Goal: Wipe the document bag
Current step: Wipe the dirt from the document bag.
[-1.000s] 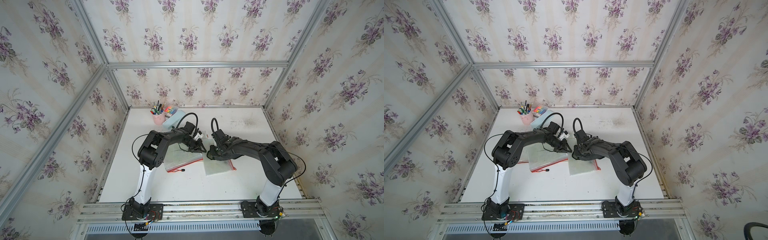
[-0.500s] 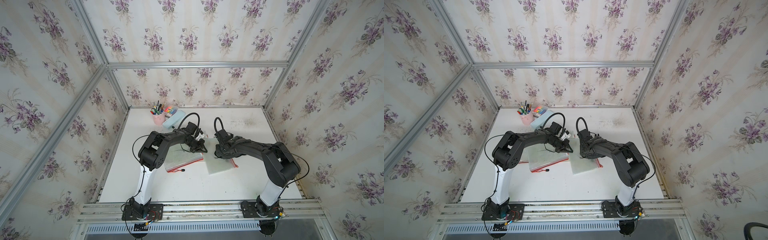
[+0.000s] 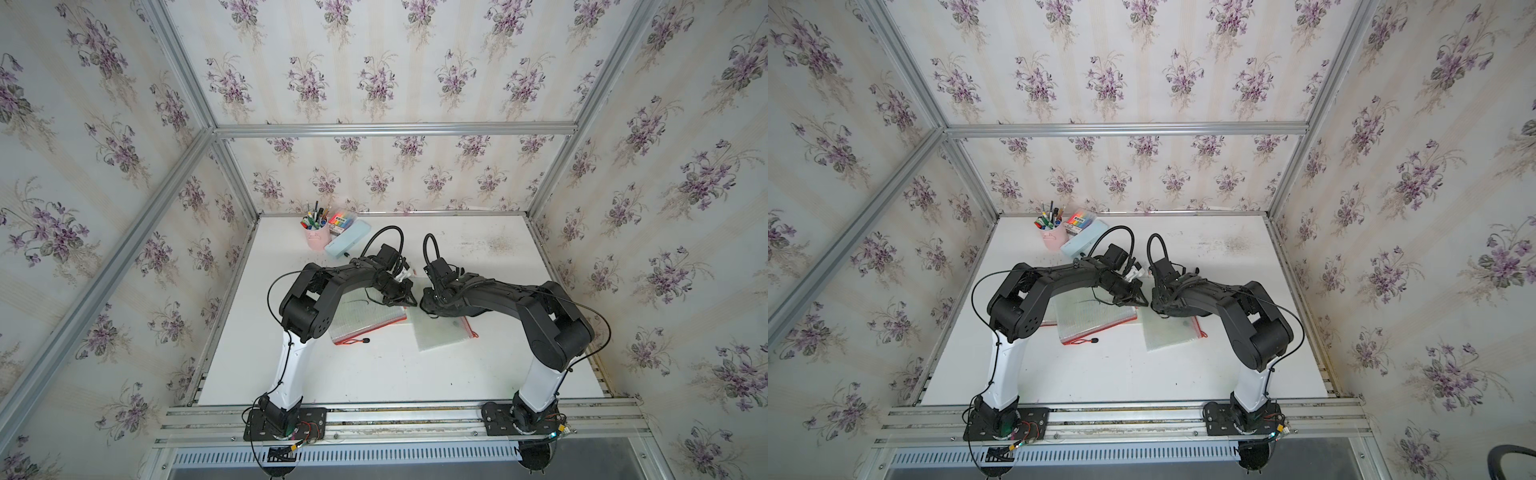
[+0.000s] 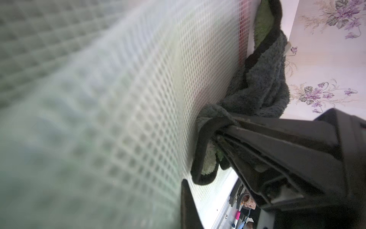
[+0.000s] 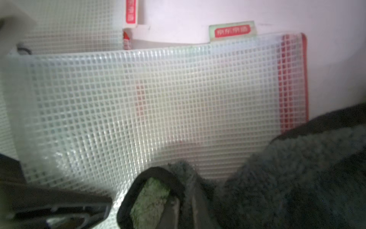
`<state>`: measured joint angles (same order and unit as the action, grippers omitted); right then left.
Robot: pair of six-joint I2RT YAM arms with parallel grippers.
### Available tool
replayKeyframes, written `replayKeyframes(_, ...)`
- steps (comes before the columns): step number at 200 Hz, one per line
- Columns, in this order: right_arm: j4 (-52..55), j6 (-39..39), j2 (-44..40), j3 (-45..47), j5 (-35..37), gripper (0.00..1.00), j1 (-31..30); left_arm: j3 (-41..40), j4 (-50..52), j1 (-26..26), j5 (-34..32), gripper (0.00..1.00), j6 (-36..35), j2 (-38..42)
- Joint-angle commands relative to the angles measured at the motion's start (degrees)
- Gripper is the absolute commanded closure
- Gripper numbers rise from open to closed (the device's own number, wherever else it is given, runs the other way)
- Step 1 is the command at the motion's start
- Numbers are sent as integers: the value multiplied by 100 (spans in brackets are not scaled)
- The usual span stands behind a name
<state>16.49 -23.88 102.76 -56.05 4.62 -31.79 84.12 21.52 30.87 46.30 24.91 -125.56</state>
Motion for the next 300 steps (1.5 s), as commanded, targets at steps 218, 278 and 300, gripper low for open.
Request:
replayKeyframes(218, 1419, -284, -360, -150, 736, 92, -1144, 93, 142, -2, 0, 100, -14, -13)
replayKeyframes(278, 1437, -530, -255, 757, 1131, 92, -487, 148, 150, -2, 30, 100, -47, -13)
replayKeyframes(300, 1783, -607, -542, 829, 1735, 92, -231, 118, 160, -4, 28, 100, -78, 21)
